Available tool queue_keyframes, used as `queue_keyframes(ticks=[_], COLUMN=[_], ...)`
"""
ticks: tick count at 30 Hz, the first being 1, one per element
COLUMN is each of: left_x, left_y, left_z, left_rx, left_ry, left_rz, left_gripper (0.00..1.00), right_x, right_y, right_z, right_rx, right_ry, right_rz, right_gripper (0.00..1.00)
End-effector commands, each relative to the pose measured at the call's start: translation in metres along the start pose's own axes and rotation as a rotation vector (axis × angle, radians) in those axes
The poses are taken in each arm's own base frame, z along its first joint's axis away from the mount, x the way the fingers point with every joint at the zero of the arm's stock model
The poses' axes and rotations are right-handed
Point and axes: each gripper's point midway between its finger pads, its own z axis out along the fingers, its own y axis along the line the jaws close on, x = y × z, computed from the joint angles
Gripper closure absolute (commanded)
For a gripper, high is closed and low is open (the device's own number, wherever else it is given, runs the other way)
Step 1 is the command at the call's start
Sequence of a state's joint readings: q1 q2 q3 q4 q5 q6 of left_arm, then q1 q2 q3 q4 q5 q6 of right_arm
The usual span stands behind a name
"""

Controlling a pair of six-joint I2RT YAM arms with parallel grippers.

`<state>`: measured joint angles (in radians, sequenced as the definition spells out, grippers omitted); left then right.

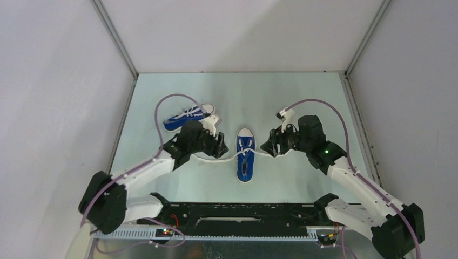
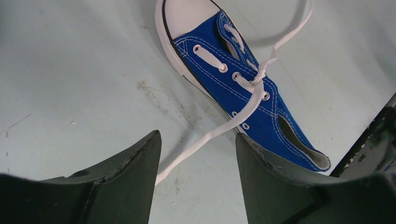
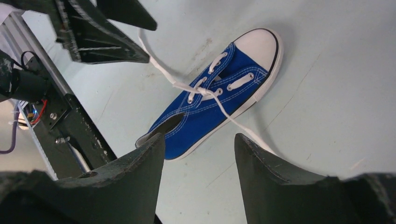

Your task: Tie the shoes

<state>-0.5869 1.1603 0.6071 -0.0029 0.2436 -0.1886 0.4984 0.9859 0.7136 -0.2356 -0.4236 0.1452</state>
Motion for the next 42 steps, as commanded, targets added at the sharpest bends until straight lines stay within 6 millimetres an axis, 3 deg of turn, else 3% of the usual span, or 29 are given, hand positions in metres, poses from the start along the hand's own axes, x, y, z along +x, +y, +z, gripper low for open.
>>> queue_keyframes(ticks=[1, 7, 16, 22, 29, 31, 32, 34, 42], left_x=[0.000, 0.030, 0.051, 0.065, 0.071, 0.080, 0.081, 0.075, 0.017], left_y=[-0.013, -0.015, -0.015, -0.007, -0.007, -0.006, -0.006, -0.005, -0.015], left_z=[0.013, 0.031, 0.046, 0.055, 0.064, 0.064, 0.064, 0.064, 0.042], left_rx=[0.091, 0.076, 0.094, 0.072, 0.088, 0.093, 0.091, 0.075, 0.045], left_ry=[0.105, 0.239, 0.352, 0.433, 0.515, 0.566, 0.571, 0.537, 0.191], left_rz=[0.114, 0.194, 0.298, 0.310, 0.310, 0.294, 0.291, 0.278, 0.181], left_gripper=[0.34, 0.37, 0.36, 0.42, 0.59, 0.73, 0.86, 0.98, 1.00], right_x=[-0.011, -0.020, -0.021, -0.023, -0.024, -0.024, -0.023, -0.022, -0.025], right_y=[0.015, 0.023, 0.028, 0.031, 0.032, 0.032, 0.031, 0.031, 0.038], right_z=[-0.017, -0.025, -0.027, -0.026, -0.025, -0.024, -0.023, -0.023, -0.008], right_rx=[-0.036, -0.056, -0.083, -0.100, -0.109, -0.107, -0.104, -0.104, -0.183], right_ry=[-0.018, -0.059, -0.065, -0.070, -0.070, -0.069, -0.067, -0.062, -0.057], right_rz=[-0.030, -0.035, -0.030, -0.023, -0.008, -0.003, 0.000, 0.003, -0.004], right_gripper=[0.41, 0.40, 0.40, 0.40, 0.40, 0.40, 0.40, 0.40, 0.41])
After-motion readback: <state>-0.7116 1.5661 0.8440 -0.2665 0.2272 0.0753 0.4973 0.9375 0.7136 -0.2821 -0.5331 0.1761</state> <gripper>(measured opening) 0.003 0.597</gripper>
